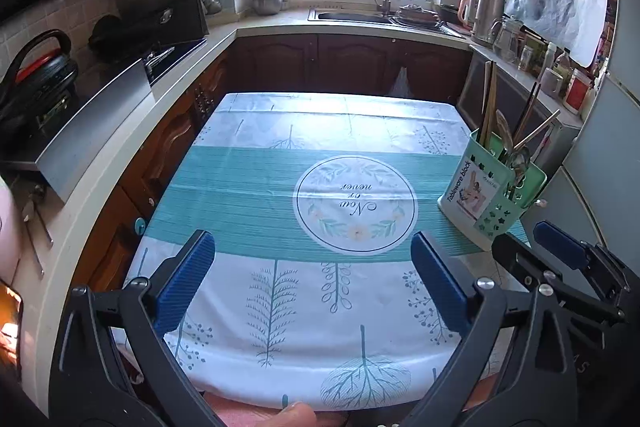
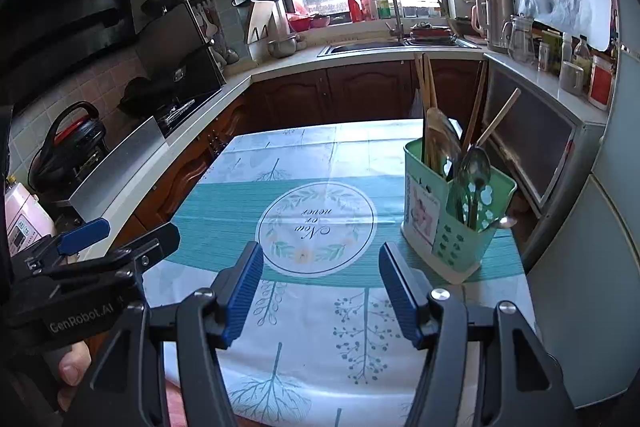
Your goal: Organize utensils
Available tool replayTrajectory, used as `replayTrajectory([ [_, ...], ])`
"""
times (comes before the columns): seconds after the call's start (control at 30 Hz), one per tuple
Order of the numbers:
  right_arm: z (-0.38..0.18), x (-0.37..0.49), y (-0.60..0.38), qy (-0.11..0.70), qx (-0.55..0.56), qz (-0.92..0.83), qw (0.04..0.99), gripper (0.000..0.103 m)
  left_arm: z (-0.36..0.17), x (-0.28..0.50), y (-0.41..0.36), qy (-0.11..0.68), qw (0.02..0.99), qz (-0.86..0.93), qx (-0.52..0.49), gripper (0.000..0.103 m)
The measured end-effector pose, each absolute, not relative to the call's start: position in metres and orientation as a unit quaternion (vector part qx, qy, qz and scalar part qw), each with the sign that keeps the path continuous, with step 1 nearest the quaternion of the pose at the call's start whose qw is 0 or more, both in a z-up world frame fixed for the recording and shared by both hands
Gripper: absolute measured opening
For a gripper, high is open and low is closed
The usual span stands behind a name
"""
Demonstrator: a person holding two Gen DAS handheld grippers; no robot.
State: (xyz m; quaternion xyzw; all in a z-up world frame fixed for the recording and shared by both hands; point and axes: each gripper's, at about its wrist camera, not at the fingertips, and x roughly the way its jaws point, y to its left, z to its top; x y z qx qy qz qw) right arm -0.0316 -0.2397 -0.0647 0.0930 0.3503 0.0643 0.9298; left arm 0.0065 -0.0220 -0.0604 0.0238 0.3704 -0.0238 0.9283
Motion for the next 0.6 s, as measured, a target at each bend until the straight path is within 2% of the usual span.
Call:
replayTrajectory([
  [0.6,-0.067,-0.037,-0.230,0.360,0.086,0.059,0.927,0.061,-0.065,-0.001,-0.011,0.373,0.928,-0.010,0.027,0.098],
])
